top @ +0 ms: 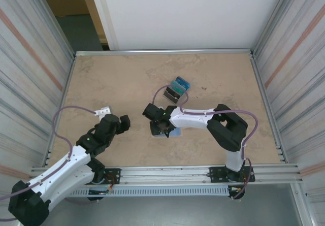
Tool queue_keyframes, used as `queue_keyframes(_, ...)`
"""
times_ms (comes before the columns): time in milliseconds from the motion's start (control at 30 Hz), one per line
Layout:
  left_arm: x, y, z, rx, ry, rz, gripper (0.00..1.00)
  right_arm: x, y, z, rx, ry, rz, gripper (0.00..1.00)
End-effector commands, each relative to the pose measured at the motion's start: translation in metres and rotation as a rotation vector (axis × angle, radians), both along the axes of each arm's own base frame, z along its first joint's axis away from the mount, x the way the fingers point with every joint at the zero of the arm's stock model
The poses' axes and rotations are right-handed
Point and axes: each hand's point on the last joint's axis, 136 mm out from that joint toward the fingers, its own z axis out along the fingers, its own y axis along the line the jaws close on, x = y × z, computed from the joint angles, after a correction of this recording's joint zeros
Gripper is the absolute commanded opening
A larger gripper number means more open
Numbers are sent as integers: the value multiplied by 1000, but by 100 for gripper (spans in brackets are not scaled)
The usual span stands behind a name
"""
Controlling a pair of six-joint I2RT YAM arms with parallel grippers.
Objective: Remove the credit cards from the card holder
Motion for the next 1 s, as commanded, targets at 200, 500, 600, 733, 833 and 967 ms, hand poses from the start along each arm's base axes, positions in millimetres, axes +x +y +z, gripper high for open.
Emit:
queue_keyframes(200, 4, -2, 9, 6, -17, -18, 99, -7, -13, -9, 16, 47, -39, 29)
queue_keyframes(500, 10, -13, 22, 11, -37, -74, 99, 1, -22, 6, 8, -5, -63, 21)
queue_keyframes(600, 12, -17, 25, 7, -39, -92, 99, 2, -27, 12, -3, -21, -65, 21)
queue_keyframes(733, 16, -25, 27, 6, -39, -125, 99, 4, -35, 18, -18, -39, -73, 22)
queue_keyframes(833, 19, -31, 28, 5, -32, -147, 99, 5, -40, 20, -21, -46, -82, 25)
queue_keyframes(967, 24, -41, 29, 1, -25, -185, 99, 6, -49, 22, -35, -57, -96, 27)
